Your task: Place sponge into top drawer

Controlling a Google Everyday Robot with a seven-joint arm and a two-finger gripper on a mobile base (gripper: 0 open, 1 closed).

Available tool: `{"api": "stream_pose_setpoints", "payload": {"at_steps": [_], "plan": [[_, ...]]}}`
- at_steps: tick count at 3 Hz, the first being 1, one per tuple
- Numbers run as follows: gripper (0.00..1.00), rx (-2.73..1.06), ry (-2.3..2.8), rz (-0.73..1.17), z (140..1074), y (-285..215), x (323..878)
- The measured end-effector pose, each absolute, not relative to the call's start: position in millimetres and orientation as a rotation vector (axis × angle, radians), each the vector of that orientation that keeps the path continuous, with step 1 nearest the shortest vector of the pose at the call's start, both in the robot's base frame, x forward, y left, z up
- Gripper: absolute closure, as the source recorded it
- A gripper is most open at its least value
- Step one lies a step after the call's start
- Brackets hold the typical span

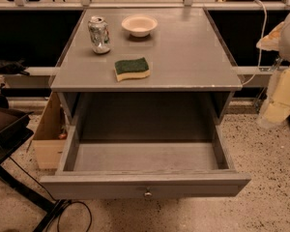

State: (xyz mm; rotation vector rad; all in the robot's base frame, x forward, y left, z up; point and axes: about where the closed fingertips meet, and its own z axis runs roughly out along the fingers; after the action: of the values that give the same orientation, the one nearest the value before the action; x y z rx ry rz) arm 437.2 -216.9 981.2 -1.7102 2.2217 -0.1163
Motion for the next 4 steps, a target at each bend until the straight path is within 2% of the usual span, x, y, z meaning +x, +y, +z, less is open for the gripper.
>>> {"api": "stream_pose_setpoints", "payload": {"at_steps": [2, 3, 4], "plan": [[0.0, -1.673, 2.2, -0.113, 984.7, -219.7, 445.8], [0.0, -1.589, 2.117, -0.035, 988.1, -212.7, 494.1], [0.0, -1.471, 1.996, 0.134, 975.9, -187.4, 576.8]]}}
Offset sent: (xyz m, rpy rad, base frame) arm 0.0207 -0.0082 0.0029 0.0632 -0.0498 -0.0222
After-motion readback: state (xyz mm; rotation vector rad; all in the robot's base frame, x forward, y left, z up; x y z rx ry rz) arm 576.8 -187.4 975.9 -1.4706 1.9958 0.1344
